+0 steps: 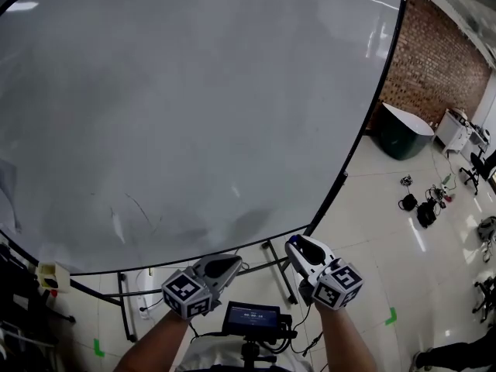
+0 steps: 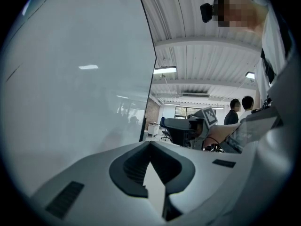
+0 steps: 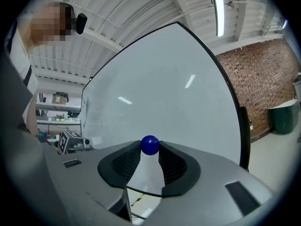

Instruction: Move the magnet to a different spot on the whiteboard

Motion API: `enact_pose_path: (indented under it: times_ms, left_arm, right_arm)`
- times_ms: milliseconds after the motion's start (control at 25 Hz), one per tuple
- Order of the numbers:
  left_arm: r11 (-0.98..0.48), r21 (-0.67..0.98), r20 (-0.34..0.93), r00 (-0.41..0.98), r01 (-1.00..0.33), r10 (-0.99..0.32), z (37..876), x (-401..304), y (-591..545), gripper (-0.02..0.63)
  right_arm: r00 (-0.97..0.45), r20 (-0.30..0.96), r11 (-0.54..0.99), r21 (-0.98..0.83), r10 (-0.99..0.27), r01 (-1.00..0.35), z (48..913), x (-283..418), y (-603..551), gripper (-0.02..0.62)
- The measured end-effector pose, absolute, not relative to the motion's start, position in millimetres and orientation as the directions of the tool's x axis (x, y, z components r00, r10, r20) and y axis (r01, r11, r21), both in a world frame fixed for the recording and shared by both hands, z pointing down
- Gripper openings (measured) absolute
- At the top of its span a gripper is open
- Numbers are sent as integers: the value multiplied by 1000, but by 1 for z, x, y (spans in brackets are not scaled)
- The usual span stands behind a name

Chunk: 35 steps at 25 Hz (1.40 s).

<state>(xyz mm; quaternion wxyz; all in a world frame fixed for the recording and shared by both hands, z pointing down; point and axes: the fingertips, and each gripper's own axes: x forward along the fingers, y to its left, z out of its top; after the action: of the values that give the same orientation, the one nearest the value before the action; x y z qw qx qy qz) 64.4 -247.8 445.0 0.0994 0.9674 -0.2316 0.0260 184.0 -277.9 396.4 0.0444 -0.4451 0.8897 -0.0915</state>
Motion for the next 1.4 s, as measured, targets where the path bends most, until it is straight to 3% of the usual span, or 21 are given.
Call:
enact_pose_path:
  times_ms: [1400]
  left_arm:
    - [-923,233,122,951,-306,-285,464,90,-311,8]
  right_arm:
    - [-429,126,440,76,-894,-895,365,166,-415,141]
